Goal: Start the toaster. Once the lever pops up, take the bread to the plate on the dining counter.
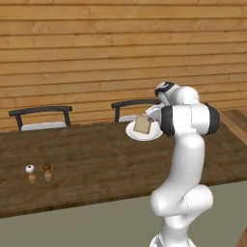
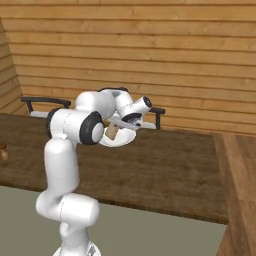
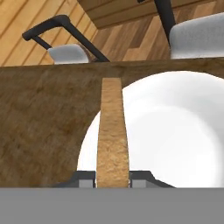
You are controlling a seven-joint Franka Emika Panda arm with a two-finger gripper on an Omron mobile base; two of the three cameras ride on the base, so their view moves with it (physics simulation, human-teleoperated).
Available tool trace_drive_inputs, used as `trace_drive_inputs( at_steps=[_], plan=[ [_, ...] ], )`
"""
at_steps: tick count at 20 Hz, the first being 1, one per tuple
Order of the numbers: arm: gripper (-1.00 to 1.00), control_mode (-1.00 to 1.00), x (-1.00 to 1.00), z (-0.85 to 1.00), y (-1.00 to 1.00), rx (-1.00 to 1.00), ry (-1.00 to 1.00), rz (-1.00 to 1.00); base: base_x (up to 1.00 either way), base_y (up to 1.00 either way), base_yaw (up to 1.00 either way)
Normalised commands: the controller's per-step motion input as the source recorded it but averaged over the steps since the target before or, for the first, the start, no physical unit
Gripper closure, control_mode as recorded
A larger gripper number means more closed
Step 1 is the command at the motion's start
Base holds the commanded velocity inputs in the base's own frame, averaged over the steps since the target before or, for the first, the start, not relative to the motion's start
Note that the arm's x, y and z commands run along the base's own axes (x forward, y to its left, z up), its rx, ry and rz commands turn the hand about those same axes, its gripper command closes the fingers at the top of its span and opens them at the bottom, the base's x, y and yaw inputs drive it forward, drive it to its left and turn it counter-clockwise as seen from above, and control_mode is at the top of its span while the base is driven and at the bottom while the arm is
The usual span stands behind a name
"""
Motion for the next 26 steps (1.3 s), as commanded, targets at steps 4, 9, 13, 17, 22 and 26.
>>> trace_drive_inputs(
  at_steps=[4,9,13,17,22,26],
  plan=[
    [1.0,-1.0,0.29,-0.13,0.0,0.0,0.0,0.0,0.0,0.0,0.0],
    [1.0,-1.0,0.15,-0.1,0.0,0.0,0.0,0.01,0.0,0.0,0.0],
    [1.0,-1.0,-0.14,-0.01,0.0,0.0,-0.01,0.02,0.0,0.0,0.0],
    [1.0,-1.0,-0.48,0.0,-0.04,0.0,-0.03,0.0,0.0,0.0,0.0],
    [1.0,-1.0,-0.36,-0.01,-0.04,0.0,-0.02,0.0,0.0,0.0,0.0],
    [1.0,-1.0,-0.08,-0.04,0.0,0.0,-0.01,0.0,0.0,0.0,0.0]
  ],
)
